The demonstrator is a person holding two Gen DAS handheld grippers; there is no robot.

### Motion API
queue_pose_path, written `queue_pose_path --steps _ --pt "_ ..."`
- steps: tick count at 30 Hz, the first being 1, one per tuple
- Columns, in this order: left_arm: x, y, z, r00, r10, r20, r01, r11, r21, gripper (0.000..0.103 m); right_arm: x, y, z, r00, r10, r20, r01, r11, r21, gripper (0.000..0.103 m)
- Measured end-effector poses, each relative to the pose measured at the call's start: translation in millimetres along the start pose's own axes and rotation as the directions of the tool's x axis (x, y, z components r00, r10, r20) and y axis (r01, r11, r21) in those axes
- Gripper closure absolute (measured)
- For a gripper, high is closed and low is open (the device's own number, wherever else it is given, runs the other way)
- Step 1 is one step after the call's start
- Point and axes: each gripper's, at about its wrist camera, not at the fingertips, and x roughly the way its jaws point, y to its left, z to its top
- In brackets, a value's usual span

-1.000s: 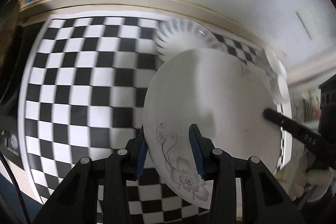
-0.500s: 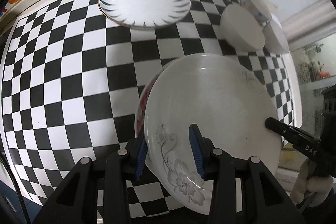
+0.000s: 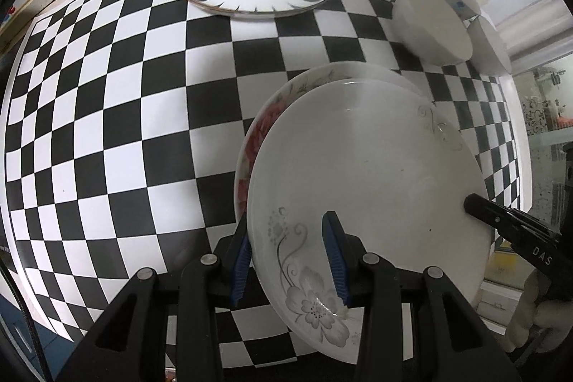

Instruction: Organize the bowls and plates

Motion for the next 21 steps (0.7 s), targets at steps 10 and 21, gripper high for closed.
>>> queue_pose_path --steps 10,21 --pt "5 -8 -1 0.998 0.048 -0.028 -0.047 0.999 0.02 0.068 6 -2 0 0.999 -0.026 -0.047 0.026 1.0 -0.001 0.09" --pt "18 -38 6 0.983 0.16 -0.088 -0.151 0.984 0.092 0.068 4 -2 3 0.996 -0.056 -0.064 0.055 0.998 -0.01 0.09"
